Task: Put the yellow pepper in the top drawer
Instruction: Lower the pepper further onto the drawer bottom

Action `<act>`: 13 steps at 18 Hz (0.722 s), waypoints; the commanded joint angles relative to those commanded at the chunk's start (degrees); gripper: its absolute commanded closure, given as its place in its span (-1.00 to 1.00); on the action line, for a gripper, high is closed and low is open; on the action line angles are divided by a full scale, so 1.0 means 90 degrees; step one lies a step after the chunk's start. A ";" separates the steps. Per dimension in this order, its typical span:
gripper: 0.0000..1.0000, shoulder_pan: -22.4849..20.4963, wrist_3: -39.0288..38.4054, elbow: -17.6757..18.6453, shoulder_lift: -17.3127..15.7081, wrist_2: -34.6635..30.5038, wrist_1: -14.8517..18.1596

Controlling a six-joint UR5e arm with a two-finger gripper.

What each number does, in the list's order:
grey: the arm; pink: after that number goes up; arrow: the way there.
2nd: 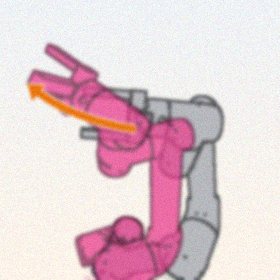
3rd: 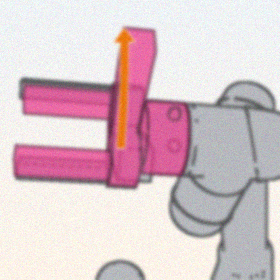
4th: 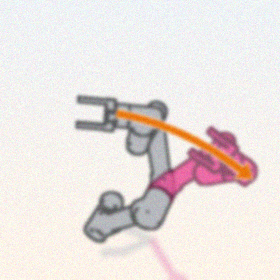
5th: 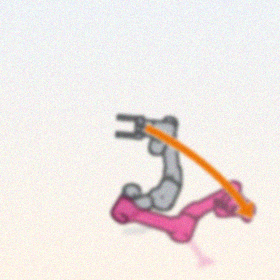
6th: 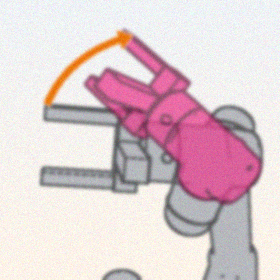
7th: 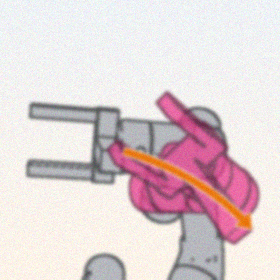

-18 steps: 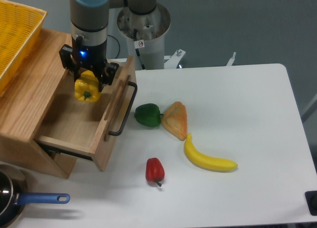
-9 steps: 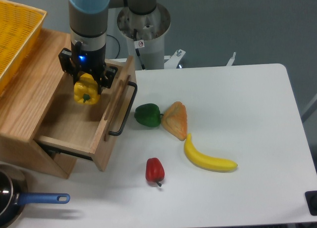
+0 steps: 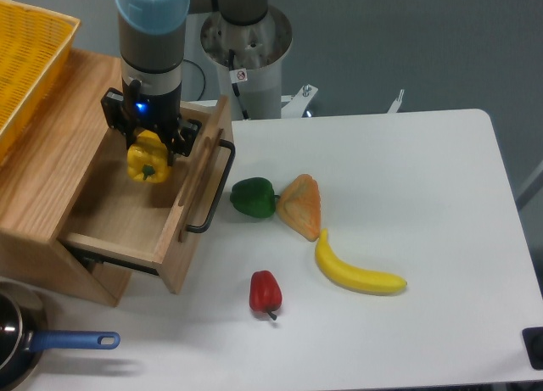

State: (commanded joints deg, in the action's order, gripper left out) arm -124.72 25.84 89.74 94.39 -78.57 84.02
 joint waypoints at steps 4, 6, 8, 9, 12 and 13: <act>0.24 0.0088 -0.0039 0.0000 0.0098 -0.0069 -0.0010; 0.20 0.0088 -0.0039 0.0000 0.0127 -0.0069 -0.0010; 0.14 0.0098 -0.0039 0.0000 0.0137 -0.0069 -0.0010; 0.09 0.0098 -0.0029 0.0000 0.0137 -0.0069 -0.0010; 0.02 0.0098 -0.0029 0.0000 0.0137 -0.0069 -0.0010; 0.00 0.0098 -0.0029 0.0000 0.0137 -0.0079 -0.0010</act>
State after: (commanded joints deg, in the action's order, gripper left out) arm -123.84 25.58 89.74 95.62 -79.28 83.94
